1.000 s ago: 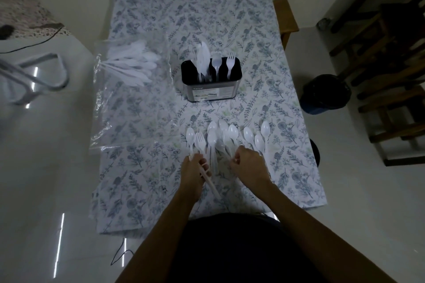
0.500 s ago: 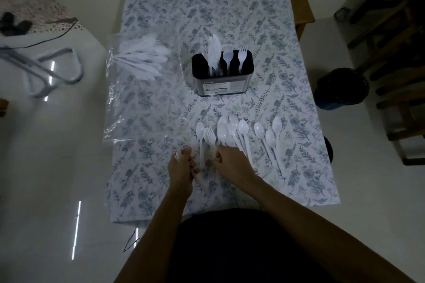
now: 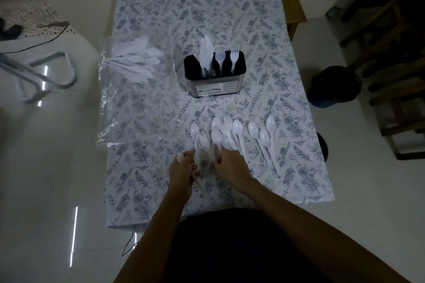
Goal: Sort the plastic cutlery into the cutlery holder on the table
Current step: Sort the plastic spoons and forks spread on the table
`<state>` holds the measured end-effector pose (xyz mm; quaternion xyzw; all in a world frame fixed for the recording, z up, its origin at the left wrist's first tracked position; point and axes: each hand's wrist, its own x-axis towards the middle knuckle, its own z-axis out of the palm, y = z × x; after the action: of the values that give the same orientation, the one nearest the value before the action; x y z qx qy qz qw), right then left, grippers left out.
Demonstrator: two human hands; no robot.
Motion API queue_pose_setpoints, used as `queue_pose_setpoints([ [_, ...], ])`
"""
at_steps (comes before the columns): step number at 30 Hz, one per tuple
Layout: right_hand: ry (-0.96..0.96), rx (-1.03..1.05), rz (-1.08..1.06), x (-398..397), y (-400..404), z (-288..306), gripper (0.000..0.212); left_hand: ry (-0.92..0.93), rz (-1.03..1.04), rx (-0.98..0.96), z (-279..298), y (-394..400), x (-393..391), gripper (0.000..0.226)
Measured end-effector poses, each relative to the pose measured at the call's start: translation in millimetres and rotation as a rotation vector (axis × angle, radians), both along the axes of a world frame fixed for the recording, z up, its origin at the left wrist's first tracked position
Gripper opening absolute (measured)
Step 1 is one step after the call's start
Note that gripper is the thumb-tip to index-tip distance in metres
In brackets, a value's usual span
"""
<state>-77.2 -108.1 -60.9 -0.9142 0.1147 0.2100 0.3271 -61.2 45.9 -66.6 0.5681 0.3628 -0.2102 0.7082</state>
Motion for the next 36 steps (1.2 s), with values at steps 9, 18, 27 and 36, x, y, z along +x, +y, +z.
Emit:
queue_pose_setpoints([
  [9,-0.238,-0.029,0.222,-11.8,-2.6,11.1,0.029,0.001,-0.04,0.086,-1.8,1.7,-1.6,0.019],
  [18,-0.192,-0.263,0.186,-17.4,-53.2,-15.3,0.04,0.063,0.006,0.003,-1.1,4.2,-0.6,0.013],
  [27,-0.081,0.507,-0.245,-13.8,-21.8,36.2,0.024,0.009,-0.511,-0.223,28.3,-28.8,-0.2,0.075],
  [36,0.066,0.617,-0.149,-12.9,-30.2,41.8,0.013,-0.04,-0.576,-0.206,31.1,-35.5,-5.5,0.103],
])
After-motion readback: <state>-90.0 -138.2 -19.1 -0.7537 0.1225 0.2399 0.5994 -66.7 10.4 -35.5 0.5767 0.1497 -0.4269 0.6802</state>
